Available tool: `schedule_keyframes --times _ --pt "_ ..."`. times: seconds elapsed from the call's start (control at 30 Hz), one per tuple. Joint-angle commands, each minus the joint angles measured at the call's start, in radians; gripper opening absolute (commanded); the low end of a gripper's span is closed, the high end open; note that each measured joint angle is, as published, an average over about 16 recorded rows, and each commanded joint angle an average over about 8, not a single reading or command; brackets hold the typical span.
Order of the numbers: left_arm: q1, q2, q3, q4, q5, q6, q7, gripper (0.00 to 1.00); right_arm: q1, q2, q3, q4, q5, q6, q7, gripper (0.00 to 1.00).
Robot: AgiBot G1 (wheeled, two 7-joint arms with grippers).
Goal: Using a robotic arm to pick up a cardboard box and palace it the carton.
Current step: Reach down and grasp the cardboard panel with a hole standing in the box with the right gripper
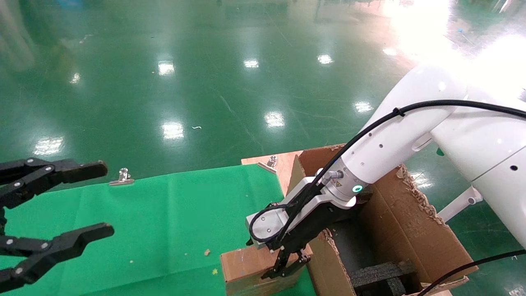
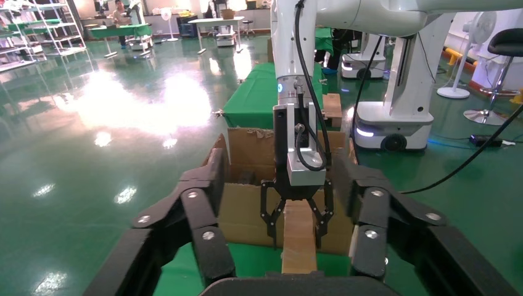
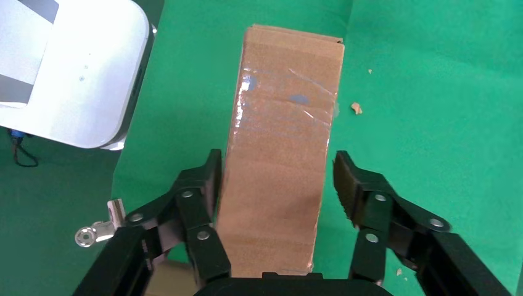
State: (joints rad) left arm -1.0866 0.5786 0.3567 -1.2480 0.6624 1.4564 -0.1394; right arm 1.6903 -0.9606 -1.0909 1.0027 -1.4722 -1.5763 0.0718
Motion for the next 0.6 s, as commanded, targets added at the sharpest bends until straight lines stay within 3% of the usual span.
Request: schedule_keyframes --times 0.03,0.43,0.6 --pt "0.0 0.0 0.0 0.0 0.0 0.0 0.0 1.0 0.0 0.0 0.001 0.001 0.0 0.0 0.0 0.0" --pt "0.0 0.0 0.0 0.0 0.0 0.0 0.0 1.0 0.004 0.003 0.0 0.001 0.004 0.006 0.001 0.0" --pt "0.0 0.0 0.0 0.0 0.0 0.0 0.0 1.0 0.056 0.011 0.001 -0.014 0.03 0.003 -0.007 0.0"
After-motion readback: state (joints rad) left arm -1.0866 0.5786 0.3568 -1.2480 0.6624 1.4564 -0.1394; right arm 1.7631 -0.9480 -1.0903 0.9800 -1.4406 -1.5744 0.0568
